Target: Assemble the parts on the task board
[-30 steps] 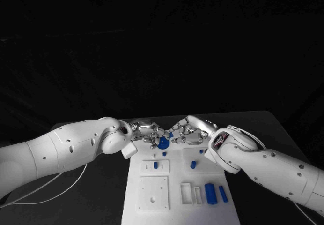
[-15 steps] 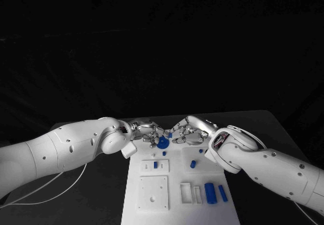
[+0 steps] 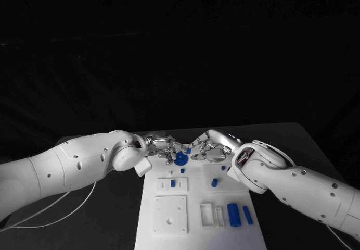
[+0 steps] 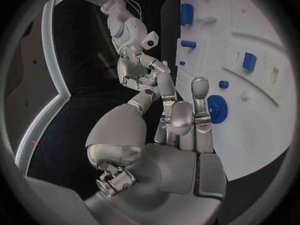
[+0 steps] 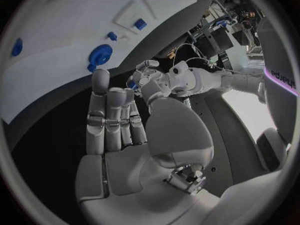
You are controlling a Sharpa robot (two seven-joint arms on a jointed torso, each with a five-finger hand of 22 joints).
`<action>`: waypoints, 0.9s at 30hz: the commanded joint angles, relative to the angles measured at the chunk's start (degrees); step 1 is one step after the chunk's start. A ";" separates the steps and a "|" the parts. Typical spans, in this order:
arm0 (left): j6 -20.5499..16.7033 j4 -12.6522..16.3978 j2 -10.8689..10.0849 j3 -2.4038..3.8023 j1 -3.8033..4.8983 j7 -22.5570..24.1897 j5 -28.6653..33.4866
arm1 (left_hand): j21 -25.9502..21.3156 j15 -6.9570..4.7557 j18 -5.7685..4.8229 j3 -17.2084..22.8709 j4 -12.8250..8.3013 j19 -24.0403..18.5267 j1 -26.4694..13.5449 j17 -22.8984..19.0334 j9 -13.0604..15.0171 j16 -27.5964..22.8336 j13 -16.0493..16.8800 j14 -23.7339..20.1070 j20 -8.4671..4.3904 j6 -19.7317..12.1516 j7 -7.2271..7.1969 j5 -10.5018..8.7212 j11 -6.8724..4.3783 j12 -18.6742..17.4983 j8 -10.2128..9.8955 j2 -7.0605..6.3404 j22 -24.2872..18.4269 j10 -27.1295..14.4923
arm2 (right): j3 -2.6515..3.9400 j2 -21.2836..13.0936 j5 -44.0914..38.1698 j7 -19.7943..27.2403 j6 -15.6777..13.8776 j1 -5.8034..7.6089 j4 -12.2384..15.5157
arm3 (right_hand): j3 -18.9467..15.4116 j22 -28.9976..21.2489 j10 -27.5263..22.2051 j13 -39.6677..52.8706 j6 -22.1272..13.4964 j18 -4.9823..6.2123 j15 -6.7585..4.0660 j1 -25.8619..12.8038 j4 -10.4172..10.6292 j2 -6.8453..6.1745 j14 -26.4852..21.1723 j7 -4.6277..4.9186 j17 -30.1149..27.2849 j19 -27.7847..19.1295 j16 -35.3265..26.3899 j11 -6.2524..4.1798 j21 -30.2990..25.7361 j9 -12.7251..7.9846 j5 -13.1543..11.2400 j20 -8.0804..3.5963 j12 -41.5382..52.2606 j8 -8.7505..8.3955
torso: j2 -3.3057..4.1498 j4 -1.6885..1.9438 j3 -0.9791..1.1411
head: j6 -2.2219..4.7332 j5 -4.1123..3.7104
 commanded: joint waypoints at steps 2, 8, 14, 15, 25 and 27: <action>0.23 0.25 0.06 0.09 0.09 -0.12 -0.43 | 0.00 -0.27 -0.62 0.01 -0.21 -0.07 0.28 0.09 11.39 -0.03 -0.10 0.03 -0.28 8.02 -6.21 0.24 -0.36 -0.13 0.11 0.18 0.93 2.12 | -0.07 0.06 0.24 0.00 -2.74 -0.13 -0.49 | -0.13 -0.51 -1.12 -0.59 -3.04 0.45 0.42 -0.71 0.10 -0.57 -1.48 0.49 -0.46 1.29 -1.01 0.48 -0.74 0.02 0.69 0.39 -1.11 0.08 | 0.00 0.01 -0.03 | -0.05 0.04; -3.60 1.45 -0.51 0.08 0.09 -1.52 -2.29 | 0.10 -0.36 -0.57 -0.05 -0.39 0.13 0.57 0.31 11.12 0.05 -0.13 0.29 -0.35 8.46 -6.31 1.24 -0.51 0.02 0.11 -0.26 0.93 2.34 | 0.10 -0.23 2.23 0.02 -7.08 -0.13 -1.82 | 2.88 -0.82 -1.29 -1.79 -3.85 0.86 0.53 -0.09 -0.05 -1.39 -1.82 0.77 -1.19 1.54 -1.27 0.59 -1.06 0.04 0.37 0.59 -1.67 0.09 | -0.04 0.03 0.02 | -0.04 0.23; -12.15 4.42 -2.61 0.02 0.10 -7.19 -3.89 | 0.69 -0.62 0.00 0.86 -1.66 1.61 -0.64 1.63 11.04 0.08 -0.48 1.93 -0.46 10.86 -6.99 8.02 -1.32 2.36 -0.18 -2.09 0.89 2.73 | 1.01 -0.76 4.26 -0.21 -8.38 -0.13 -3.75 | 6.88 -0.54 -1.49 -2.52 -4.27 0.96 0.53 -0.18 -0.07 -2.79 -2.02 0.94 -1.59 1.40 -1.27 0.69 -1.08 0.04 0.83 0.58 -1.84 0.08 | -0.33 0.00 0.08 | -0.26 0.36; -13.32 5.07 -3.13 0.01 0.10 -8.35 -4.28 | 0.74 -0.60 0.11 0.94 -1.83 1.63 -0.91 1.79 11.04 0.01 -1.06 2.07 -0.35 11.09 -7.00 8.14 -1.36 2.78 -0.28 -2.11 0.91 2.75 | 1.25 -0.87 4.73 -0.24 -8.47 -0.13 -4.18 | 7.70 -0.40 -1.46 -2.63 -4.25 0.96 0.53 -0.30 -0.04 -3.08 -2.05 0.93 -1.64 1.38 -1.26 0.68 -1.03 0.04 0.88 0.59 -1.82 0.08 | -0.35 0.06 0.12 | -0.23 0.36; -18.15 12.19 -8.30 -0.23 0.33 -17.55 -9.09 | 0.92 -0.33 0.31 0.89 -2.21 1.70 -1.15 2.23 10.25 0.07 -2.19 2.26 0.02 11.90 -7.22 8.49 -1.41 3.98 -0.26 -2.48 0.91 2.79 | 2.69 -1.33 7.96 -0.14 -8.97 0.07 -8.99 | 10.68 0.53 -1.32 -3.07 -3.97 1.04 0.45 -0.75 -0.04 -3.98 -2.06 0.88 -1.79 1.29 -1.02 0.59 -0.84 0.05 1.99 0.52 -1.56 0.08 | -1.76 0.34 0.30 | -1.25 0.72; -18.45 13.52 -9.26 -0.65 0.60 -18.99 -10.05 | 0.95 -0.28 0.35 0.87 -2.20 1.71 -1.22 2.31 10.12 0.14 -2.26 2.31 0.11 12.05 -7.25 8.50 -1.40 4.15 -0.28 -2.54 0.91 2.79 | 2.79 -1.35 8.23 -0.13 -8.98 0.26 -9.76 | 10.68 0.53 -1.32 -3.07 -3.97 1.04 0.45 -0.75 -0.04 -3.98 -2.06 0.88 -1.79 1.29 -1.02 0.59 -0.84 0.05 1.99 0.52 -1.56 0.08 | -2.04 0.36 0.35 | -1.58 0.91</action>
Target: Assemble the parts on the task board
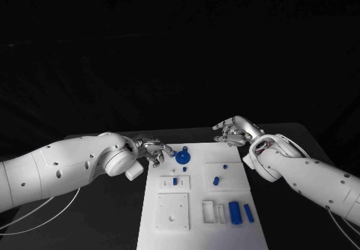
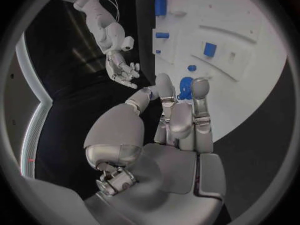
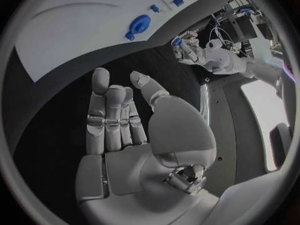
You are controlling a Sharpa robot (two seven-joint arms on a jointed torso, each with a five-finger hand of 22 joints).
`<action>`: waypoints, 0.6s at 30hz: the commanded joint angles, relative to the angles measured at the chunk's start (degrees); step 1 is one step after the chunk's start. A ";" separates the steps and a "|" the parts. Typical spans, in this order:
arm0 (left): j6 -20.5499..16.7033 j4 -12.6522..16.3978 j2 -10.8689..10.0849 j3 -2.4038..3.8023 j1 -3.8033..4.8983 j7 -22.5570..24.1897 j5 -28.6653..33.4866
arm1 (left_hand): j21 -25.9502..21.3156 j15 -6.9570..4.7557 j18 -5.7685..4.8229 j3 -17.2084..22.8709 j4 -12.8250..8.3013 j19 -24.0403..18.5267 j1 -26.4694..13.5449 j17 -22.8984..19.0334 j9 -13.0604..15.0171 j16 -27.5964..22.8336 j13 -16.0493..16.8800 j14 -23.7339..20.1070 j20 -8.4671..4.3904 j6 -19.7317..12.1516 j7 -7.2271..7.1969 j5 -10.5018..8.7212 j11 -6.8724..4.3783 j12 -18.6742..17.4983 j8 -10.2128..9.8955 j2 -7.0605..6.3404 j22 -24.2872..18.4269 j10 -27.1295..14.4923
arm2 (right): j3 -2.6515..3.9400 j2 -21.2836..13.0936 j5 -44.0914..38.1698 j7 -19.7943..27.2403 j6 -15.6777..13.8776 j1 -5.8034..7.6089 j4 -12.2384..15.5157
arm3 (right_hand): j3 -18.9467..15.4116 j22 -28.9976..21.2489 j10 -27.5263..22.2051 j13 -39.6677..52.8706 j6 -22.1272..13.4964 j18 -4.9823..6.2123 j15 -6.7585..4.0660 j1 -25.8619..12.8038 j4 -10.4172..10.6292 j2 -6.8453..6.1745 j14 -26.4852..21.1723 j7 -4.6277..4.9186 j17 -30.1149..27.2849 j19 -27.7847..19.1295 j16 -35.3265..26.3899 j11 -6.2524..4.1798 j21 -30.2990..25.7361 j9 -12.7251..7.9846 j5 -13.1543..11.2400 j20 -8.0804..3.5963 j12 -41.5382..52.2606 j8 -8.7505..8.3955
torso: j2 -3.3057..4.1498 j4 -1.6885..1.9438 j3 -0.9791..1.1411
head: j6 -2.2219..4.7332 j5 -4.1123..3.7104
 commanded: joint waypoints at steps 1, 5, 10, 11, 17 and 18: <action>-3.63 2.45 -1.44 -0.69 0.59 -6.68 -4.54 | 0.30 0.20 0.75 -0.06 -0.35 0.08 -0.10 0.09 5.62 0.14 -0.15 0.41 0.55 11.90 -7.08 0.25 -0.71 0.42 -0.27 -0.15 0.94 2.41 | 0.18 -0.01 2.45 0.16 -0.92 0.36 -1.31 | 0.60 0.21 -0.15 -0.12 0.17 0.68 -0.07 0.16 0.05 -0.68 -0.28 0.01 -0.05 1.18 0.04 -0.11 0.11 -0.02 0.38 0.19 0.01 -0.09 | -0.79 0.10 0.11 | -0.64 0.36; -4.05 4.63 -2.92 -2.44 1.28 -9.30 -5.92 | 0.38 0.39 0.95 -0.13 -0.27 0.02 -0.25 0.19 5.29 0.31 -0.34 0.47 0.90 12.25 -7.11 0.21 -0.62 0.70 -0.30 -0.28 0.93 2.40 | 0.27 0.07 3.40 0.17 -0.83 0.95 -2.87 | 0.84 0.37 -0.13 -0.19 0.35 0.67 -0.08 -0.07 0.11 -0.74 -0.29 -0.02 -0.07 1.18 0.06 -0.14 0.10 -0.01 0.86 0.18 0.01 -0.09 | -1.25 0.17 0.18 | -1.52 0.68; -4.58 6.90 -3.99 -3.90 1.75 -12.07 -7.38 | 0.44 0.44 1.05 -0.31 -0.17 -0.02 -0.31 0.18 5.32 0.37 -0.35 0.49 1.06 12.70 -7.16 -0.11 -0.40 1.07 -0.25 -0.37 0.94 2.40 | 0.33 0.22 4.56 0.16 -0.78 2.02 -4.99 | 0.98 0.44 -0.13 -0.23 0.40 0.67 -0.10 -0.20 0.11 -0.74 -0.27 -0.02 -0.07 1.19 0.08 -0.15 0.10 -0.01 1.39 0.17 0.00 -0.08 | -1.68 0.22 0.20 | -2.61 1.26; -4.77 7.35 -4.19 -4.07 1.79 -12.48 -7.75 | 0.45 0.47 1.06 -0.35 -0.13 -0.03 -0.34 0.20 5.32 0.39 -0.37 0.51 1.09 12.73 -7.17 -0.12 -0.39 1.10 -0.25 -0.40 0.94 2.41 | 0.34 0.25 4.77 0.16 -0.77 2.22 -5.38 | 1.05 0.48 -0.12 -0.25 0.38 0.67 -0.11 -0.26 0.10 -0.77 -0.26 -0.03 -0.07 1.21 0.09 -0.16 0.09 -0.02 1.50 0.16 0.01 -0.09 | -1.79 0.26 0.19 | -2.87 1.28; -6.16 8.77 -4.80 -4.76 1.80 -14.19 -9.61 | 0.49 0.60 1.10 -0.47 0.04 -0.09 -0.46 0.25 5.27 0.50 -0.44 0.56 1.31 12.96 -7.22 -0.21 -0.38 1.25 -0.25 -0.48 0.95 2.40 | 0.35 0.45 5.39 0.16 -0.76 3.03 -6.92 | 1.19 0.60 -0.10 -0.28 0.41 0.66 -0.12 -0.42 0.12 -0.84 -0.26 -0.03 -0.06 1.21 0.10 -0.17 0.08 -0.02 1.93 0.14 0.02 -0.10 | -2.22 0.42 0.14 | -3.95 1.48; -6.42 8.81 -4.79 -4.85 1.72 -14.45 -9.83 | 0.53 0.65 1.15 -0.56 0.13 -0.10 -0.48 0.34 5.27 0.59 -0.44 0.59 1.41 13.14 -7.28 -0.66 -0.38 1.39 -0.22 -0.50 0.95 2.41 | 0.35 0.49 5.43 0.16 -0.74 3.14 -7.09 | 1.19 0.60 -0.10 -0.28 0.41 0.66 -0.12 -0.42 0.12 -0.84 -0.26 -0.03 -0.06 1.21 0.10 -0.17 0.08 -0.02 1.93 0.14 0.02 -0.10 | -2.27 0.44 0.13 | -4.06 1.50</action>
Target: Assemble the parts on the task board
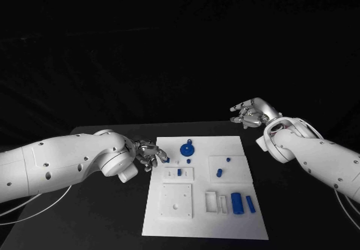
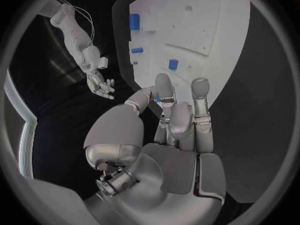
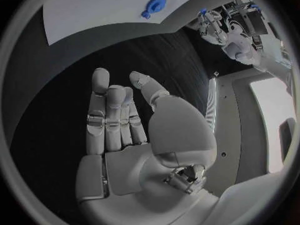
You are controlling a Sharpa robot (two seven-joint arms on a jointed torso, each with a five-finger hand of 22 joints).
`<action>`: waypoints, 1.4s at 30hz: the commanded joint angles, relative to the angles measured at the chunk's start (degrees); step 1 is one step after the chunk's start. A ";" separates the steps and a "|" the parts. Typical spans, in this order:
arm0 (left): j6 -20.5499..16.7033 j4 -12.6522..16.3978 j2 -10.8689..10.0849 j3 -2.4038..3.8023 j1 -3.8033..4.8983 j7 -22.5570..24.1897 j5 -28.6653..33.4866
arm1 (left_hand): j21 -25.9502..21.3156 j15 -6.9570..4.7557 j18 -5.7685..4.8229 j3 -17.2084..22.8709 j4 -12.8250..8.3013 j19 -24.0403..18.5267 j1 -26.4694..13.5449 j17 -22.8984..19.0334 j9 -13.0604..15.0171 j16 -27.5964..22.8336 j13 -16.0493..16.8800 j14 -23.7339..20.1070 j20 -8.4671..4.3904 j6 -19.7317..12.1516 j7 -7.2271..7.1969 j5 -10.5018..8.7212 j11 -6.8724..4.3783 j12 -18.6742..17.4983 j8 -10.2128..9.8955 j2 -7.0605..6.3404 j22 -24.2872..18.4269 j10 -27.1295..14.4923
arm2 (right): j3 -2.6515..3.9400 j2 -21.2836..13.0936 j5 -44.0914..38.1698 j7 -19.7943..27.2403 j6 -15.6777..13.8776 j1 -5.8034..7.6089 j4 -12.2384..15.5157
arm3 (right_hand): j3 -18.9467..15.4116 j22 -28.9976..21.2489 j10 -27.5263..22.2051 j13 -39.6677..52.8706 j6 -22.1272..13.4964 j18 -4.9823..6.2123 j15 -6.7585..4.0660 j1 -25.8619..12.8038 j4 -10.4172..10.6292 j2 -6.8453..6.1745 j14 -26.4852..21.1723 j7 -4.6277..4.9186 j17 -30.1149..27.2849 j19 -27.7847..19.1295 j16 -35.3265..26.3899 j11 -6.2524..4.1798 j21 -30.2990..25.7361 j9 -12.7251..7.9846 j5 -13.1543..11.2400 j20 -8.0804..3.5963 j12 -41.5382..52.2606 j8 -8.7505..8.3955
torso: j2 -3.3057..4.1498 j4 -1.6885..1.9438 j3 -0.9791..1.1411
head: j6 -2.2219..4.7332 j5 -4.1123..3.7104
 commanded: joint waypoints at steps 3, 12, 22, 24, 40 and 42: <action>-3.52 0.36 0.19 -0.26 -0.52 -3.47 -3.89 | 0.34 0.32 1.21 -0.60 0.17 0.01 0.09 0.22 3.71 0.47 -0.08 0.16 0.59 13.01 -7.31 -1.04 -0.38 0.63 0.04 -0.07 0.95 2.40 | 0.02 0.29 1.10 0.22 -0.10 0.43 -0.66 | 0.33 0.11 -0.11 -0.11 0.40 0.77 -0.10 -0.52 -0.05 -0.16 -0.26 -0.02 -0.07 1.24 0.11 -0.18 0.05 -0.01 0.80 0.14 0.02 -0.10 | -0.34 0.14 -0.02 | -0.82 0.23; -6.65 -0.50 2.42 -0.38 -2.62 -3.65 -7.76 | 0.53 0.43 1.75 -1.27 1.45 0.06 1.18 -0.06 4.56 0.86 -0.43 0.14 1.14 13.30 -7.45 -3.80 -0.39 1.12 0.05 -0.19 0.90 2.40 | 0.02 0.59 0.84 0.14 0.32 0.69 -0.86 | 0.33 0.20 -0.12 -0.18 0.42 0.75 -0.12 -0.72 -0.06 -0.22 -0.29 -0.03 -0.08 1.24 0.10 -0.20 -0.05 -0.01 1.51 0.13 0.00 -0.09 | -0.11 0.01 -0.09 | -1.00 0.37; -9.83 -1.78 4.45 -0.39 -4.93 -3.09 -10.31 | 0.59 0.45 2.00 -1.87 2.27 0.12 1.94 -0.06 5.38 1.15 -0.39 0.13 1.43 13.50 -7.56 -5.95 -0.43 1.44 0.04 -0.10 0.89 2.39 | 0.02 0.65 0.82 -0.02 0.77 0.72 -0.61 | 0.39 0.28 -0.12 -0.21 0.44 0.74 -0.13 -0.85 -0.05 -0.23 -0.28 -0.03 -0.08 1.27 0.11 -0.20 -0.09 -0.01 2.02 0.11 0.00 -0.10 | -0.11 0.03 -0.02 | -1.35 0.30; -10.05 -1.90 4.63 -0.39 -5.21 -2.98 -10.71 | 0.58 0.47 2.03 -1.89 2.35 0.14 2.03 -0.17 5.38 1.12 -0.40 0.12 1.46 13.50 -7.56 -6.08 -0.43 1.43 0.03 -0.12 0.88 2.39 | 0.02 0.64 0.81 -0.03 0.82 0.72 -0.60 | 0.41 0.30 -0.15 -0.22 0.45 0.74 -0.13 -0.90 -0.03 -0.22 -0.28 -0.04 -0.08 1.28 0.11 -0.20 -0.09 -0.01 2.20 0.11 -0.02 -0.09 | -0.10 0.06 -0.02 | -1.43 0.16; -7.88 -1.70 5.07 -0.37 -5.99 -3.87 -13.73 | 0.78 0.50 2.25 -2.05 2.80 0.35 2.77 -0.26 5.64 1.47 -0.27 0.24 1.67 13.62 -7.60 -6.66 -0.46 1.72 0.09 -0.24 0.94 2.39 | 0.02 0.65 0.94 -0.06 1.30 0.72 -0.65 | 0.61 0.48 -0.16 -0.25 0.48 0.73 -0.15 -1.17 -0.04 -0.28 -0.30 -0.04 -0.06 1.29 0.13 -0.22 -0.19 -0.01 3.07 0.09 0.00 -0.09 | -0.06 0.08 -0.08 | -1.89 0.04; -7.46 -1.59 5.11 -0.37 -6.01 -3.99 -14.06 | 0.91 0.49 2.32 -1.98 2.70 0.44 2.82 -0.17 5.77 1.62 -0.21 0.25 1.71 13.68 -7.62 -6.36 -0.48 1.88 0.13 -0.30 0.98 2.39 | 0.02 0.66 1.01 -0.05 1.36 0.72 -0.61 | 0.62 0.49 -0.16 -0.25 0.48 0.73 -0.15 -1.19 -0.04 -0.29 -0.29 -0.05 -0.06 1.30 0.14 -0.22 -0.20 -0.01 3.13 0.09 0.00 -0.10 | -0.05 0.06 -0.09 | -1.97 0.04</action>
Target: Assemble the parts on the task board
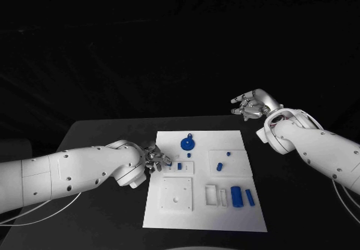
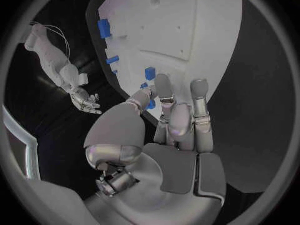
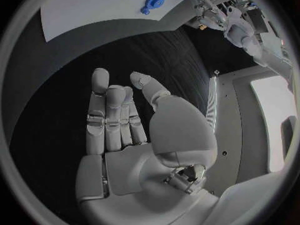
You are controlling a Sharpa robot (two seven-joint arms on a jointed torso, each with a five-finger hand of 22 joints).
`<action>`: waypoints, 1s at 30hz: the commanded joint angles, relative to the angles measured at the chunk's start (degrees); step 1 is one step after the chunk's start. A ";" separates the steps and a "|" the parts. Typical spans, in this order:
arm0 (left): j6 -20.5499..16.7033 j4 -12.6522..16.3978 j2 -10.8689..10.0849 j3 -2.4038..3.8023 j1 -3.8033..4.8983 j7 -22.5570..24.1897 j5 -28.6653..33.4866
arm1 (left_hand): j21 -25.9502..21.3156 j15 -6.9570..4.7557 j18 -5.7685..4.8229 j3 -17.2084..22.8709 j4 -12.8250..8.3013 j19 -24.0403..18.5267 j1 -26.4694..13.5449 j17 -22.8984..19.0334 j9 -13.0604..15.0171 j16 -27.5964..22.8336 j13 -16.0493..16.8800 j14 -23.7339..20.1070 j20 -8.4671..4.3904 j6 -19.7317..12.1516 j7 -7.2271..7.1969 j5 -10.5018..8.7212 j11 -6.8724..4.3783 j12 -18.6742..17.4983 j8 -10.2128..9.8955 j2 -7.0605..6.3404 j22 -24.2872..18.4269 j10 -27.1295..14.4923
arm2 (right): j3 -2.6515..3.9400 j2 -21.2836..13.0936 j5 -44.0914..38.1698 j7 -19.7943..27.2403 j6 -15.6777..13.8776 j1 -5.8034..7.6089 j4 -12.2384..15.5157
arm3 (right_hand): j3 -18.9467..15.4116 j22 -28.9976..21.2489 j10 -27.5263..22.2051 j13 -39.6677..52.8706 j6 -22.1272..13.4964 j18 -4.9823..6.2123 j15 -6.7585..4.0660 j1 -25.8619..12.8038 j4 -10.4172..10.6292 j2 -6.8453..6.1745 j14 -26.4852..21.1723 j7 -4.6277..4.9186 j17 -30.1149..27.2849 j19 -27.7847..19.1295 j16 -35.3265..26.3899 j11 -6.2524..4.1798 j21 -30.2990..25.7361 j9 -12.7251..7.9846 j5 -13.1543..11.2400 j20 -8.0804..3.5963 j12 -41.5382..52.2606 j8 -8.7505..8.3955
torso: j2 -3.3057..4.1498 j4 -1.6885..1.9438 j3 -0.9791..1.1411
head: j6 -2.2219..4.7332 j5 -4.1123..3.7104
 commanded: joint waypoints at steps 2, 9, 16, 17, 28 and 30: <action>1.58 0.44 0.19 0.03 -0.07 -0.58 -2.10 | 0.45 0.27 0.59 0.37 0.01 0.24 0.49 0.24 5.95 0.45 0.16 0.07 0.24 13.13 -7.15 0.81 -0.36 0.53 0.45 -0.03 1.01 2.54 | 0.03 0.07 0.30 0.16 1.01 0.01 0.15 | 0.35 0.08 -0.18 -0.08 0.46 1.08 -0.14 -0.54 -0.04 -0.07 -0.32 0.04 -0.06 1.32 0.13 -0.24 -0.21 0.00 0.32 0.08 0.00 -0.08 | 0.05 -0.07 -0.04 | -0.10 -0.06; 3.08 0.68 0.20 0.03 -0.10 -1.24 -3.21 | 1.01 0.31 0.98 0.63 -0.35 0.17 0.35 0.52 6.67 1.03 0.26 0.07 0.55 13.26 -7.20 1.18 -0.41 0.92 0.45 -0.03 1.01 2.54 | 0.03 0.11 0.51 0.16 1.21 0.01 0.07 | 0.46 0.17 -0.18 -0.08 0.52 1.08 -0.15 -0.61 -0.06 -0.11 -0.32 0.03 -0.05 1.33 0.14 -0.25 -0.24 0.00 0.77 0.06 -0.01 -0.09 | 0.05 -0.03 0.02 | -0.28 -0.03; 4.13 0.68 0.29 0.04 -0.11 -1.94 -3.89 | 1.38 0.35 1.17 0.85 -0.67 0.04 -0.02 0.53 7.09 1.31 0.32 0.05 0.74 13.28 -7.23 1.50 -0.40 1.10 0.44 0.03 1.02 2.53 | 0.03 0.16 0.58 0.17 1.32 0.01 0.04 | 0.54 0.24 -0.18 -0.09 0.49 1.08 -0.15 -0.66 -0.06 -0.15 -0.33 0.04 -0.05 1.33 0.13 -0.25 -0.25 0.00 1.02 0.06 -0.01 -0.10 | 0.05 -0.08 0.01 | -0.30 -0.02; 4.24 0.67 0.30 0.04 -0.11 -2.01 -3.96 | 1.48 0.35 1.21 0.91 -0.78 0.01 -0.13 0.54 7.17 1.38 0.34 0.05 0.78 13.27 -7.23 1.52 -0.40 1.14 0.42 0.03 1.03 2.53 | 0.03 0.16 0.58 0.17 1.33 0.01 0.04 | 0.56 0.26 -0.18 -0.09 0.50 1.08 -0.15 -0.67 -0.06 -0.16 -0.34 0.04 -0.05 1.33 0.13 -0.25 -0.26 0.00 1.10 0.05 -0.01 -0.09 | 0.05 -0.08 0.00 | -0.30 -0.03; 4.53 0.39 0.39 0.04 -0.12 -2.65 -4.42 | 1.69 0.42 1.29 0.97 -0.91 -0.22 -0.47 0.55 7.48 1.56 0.41 0.02 0.93 13.40 -7.26 1.55 -0.41 1.25 0.46 0.26 0.97 2.52 | 0.03 0.20 0.63 0.19 1.44 0.01 -0.01 | 0.71 0.40 -0.15 -0.10 0.52 1.09 -0.18 -0.80 -0.04 -0.21 -0.30 0.04 -0.03 1.37 0.15 -0.25 -0.28 0.00 1.68 0.04 -0.02 -0.09 | 0.08 -0.08 0.05 | -0.40 0.01; 4.46 0.34 0.43 0.04 -0.12 -2.72 -4.45 | 1.69 0.42 1.29 0.97 -0.91 -0.22 -0.47 0.55 7.48 1.56 0.41 0.02 0.93 13.40 -7.26 1.55 -0.41 1.25 0.46 0.26 0.97 2.52 | 0.03 0.21 0.64 0.20 1.45 0.00 -0.01 | 0.76 0.44 -0.11 -0.10 0.53 1.09 -0.19 -0.84 -0.04 -0.21 -0.28 0.04 -0.02 1.39 0.16 -0.27 -0.28 -0.01 1.85 0.03 -0.02 -0.10 | 0.09 -0.10 0.04 | -0.36 -0.02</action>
